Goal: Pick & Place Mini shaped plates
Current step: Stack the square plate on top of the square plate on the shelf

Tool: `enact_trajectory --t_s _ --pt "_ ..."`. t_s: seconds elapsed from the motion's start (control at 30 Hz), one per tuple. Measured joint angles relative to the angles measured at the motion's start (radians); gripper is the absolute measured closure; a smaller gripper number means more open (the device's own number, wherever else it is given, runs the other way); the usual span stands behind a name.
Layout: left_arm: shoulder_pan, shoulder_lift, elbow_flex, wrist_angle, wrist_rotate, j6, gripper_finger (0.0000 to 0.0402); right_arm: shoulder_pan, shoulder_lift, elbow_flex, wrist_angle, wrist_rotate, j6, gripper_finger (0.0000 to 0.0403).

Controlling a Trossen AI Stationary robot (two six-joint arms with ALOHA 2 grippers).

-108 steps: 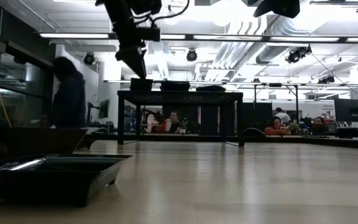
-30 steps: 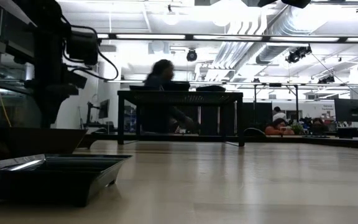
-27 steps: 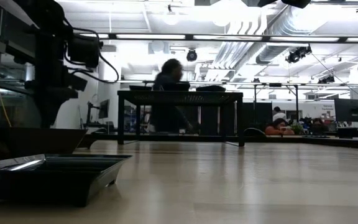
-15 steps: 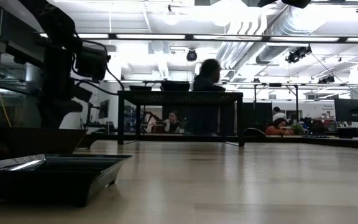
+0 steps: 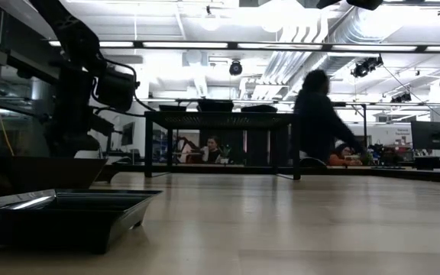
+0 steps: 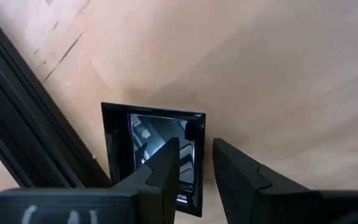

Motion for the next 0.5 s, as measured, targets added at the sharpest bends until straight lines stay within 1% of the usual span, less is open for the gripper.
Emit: enact_trajectory --t_s 0.2,0.5 --pt "0.0 0.032 0.0 0.006 -0.001 0.0 0.0309 0.0 0.0 0.0 0.0 -0.003 -0.003 0.0253" --pt "0.0 0.034 0.0 0.013 -0.001 0.003 0.0309 0.0 0.0 0.0 0.0 -0.003 -0.006 0.0253"
